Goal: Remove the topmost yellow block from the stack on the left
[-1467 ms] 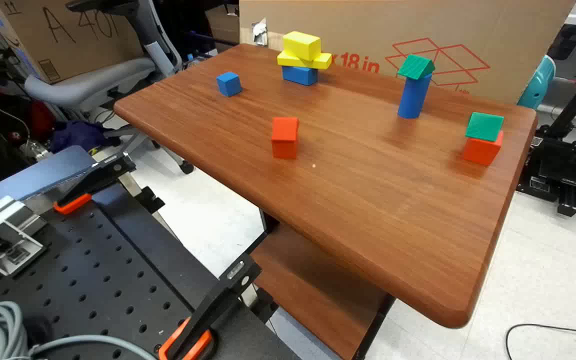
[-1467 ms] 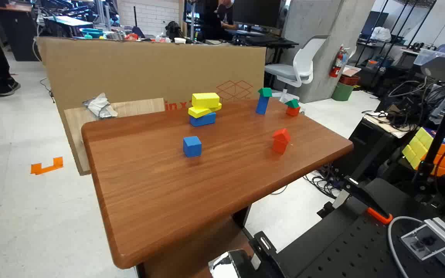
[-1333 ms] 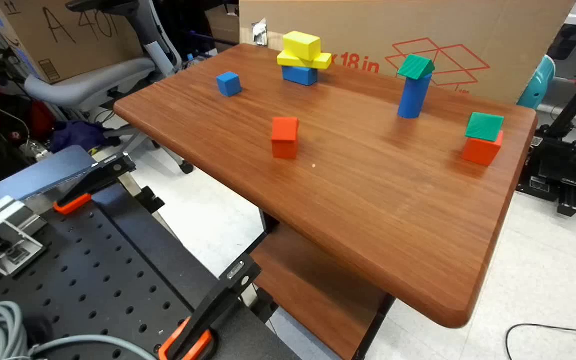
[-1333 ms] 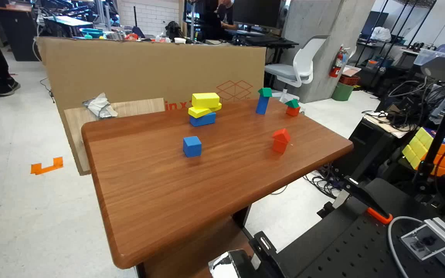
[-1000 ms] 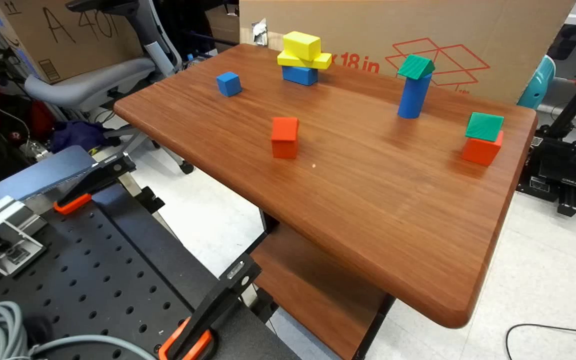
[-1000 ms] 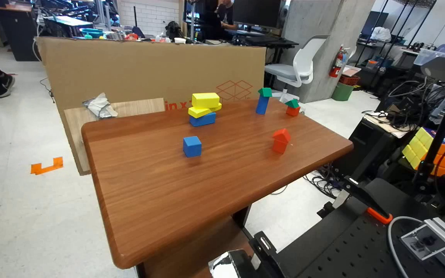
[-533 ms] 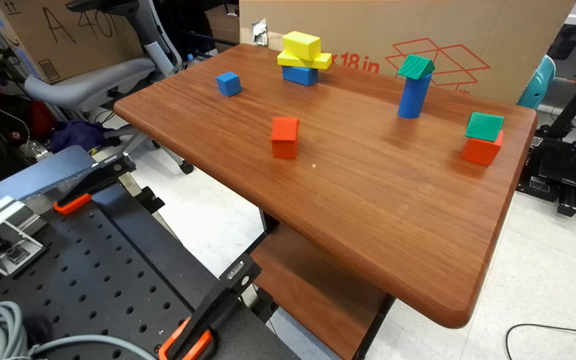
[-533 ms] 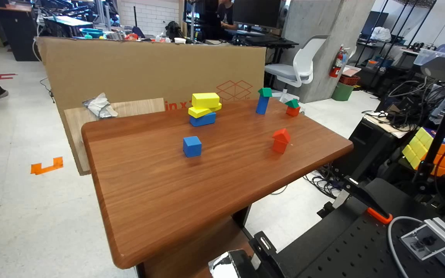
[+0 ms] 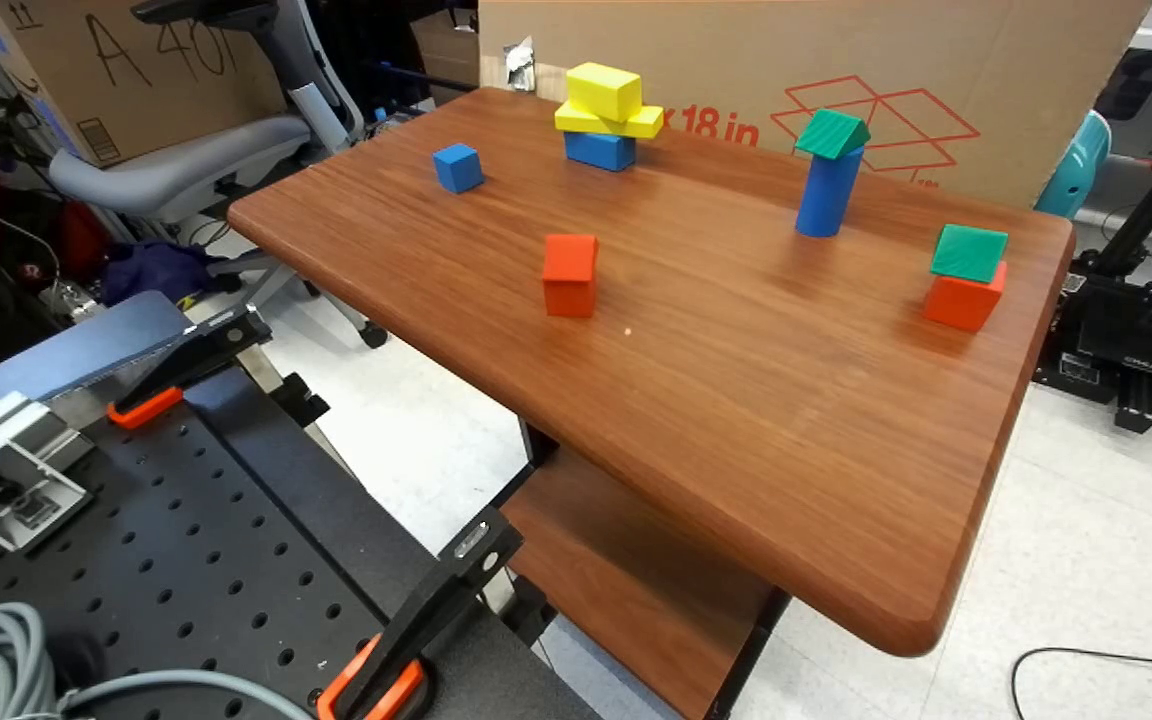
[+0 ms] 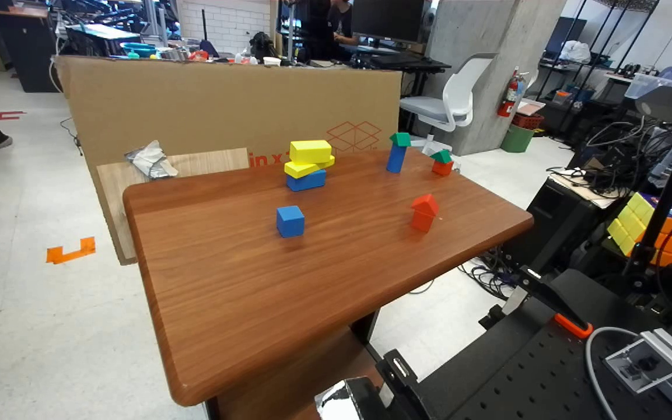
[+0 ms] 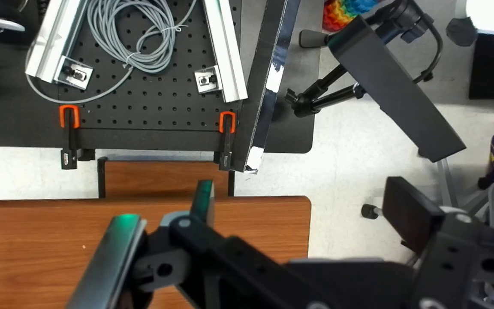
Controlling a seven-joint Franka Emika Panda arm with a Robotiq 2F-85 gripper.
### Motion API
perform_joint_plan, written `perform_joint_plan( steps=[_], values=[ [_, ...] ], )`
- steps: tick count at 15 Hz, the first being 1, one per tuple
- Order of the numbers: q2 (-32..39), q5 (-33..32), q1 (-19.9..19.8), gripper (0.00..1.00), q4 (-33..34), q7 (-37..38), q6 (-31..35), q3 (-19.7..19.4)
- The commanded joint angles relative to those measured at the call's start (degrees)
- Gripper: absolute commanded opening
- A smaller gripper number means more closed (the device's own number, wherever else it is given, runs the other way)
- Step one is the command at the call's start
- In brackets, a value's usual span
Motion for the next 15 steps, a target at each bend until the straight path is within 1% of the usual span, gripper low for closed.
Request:
perform_joint_plan(
  steps=[1, 4, 9, 12, 15],
  values=[
    [4.48, -1.17, -2.05, 1.0, 0.37, 0.31, 6.36, 1.71],
    [9.76, -3.52, -2.95, 1.0, 0.77, -0.03, 14.94, 1.98],
    [20.44, -6.97, -4.28, 1.0, 3.05, 0.77, 28.37, 1.11],
    [26.63, -8.09, -4.94, 1.0, 5.55, 0.87, 33.41, 0.43],
    [32.69, -8.63, -5.29, 1.0, 9.09, 1.12, 37.11, -0.2]
  ],
)
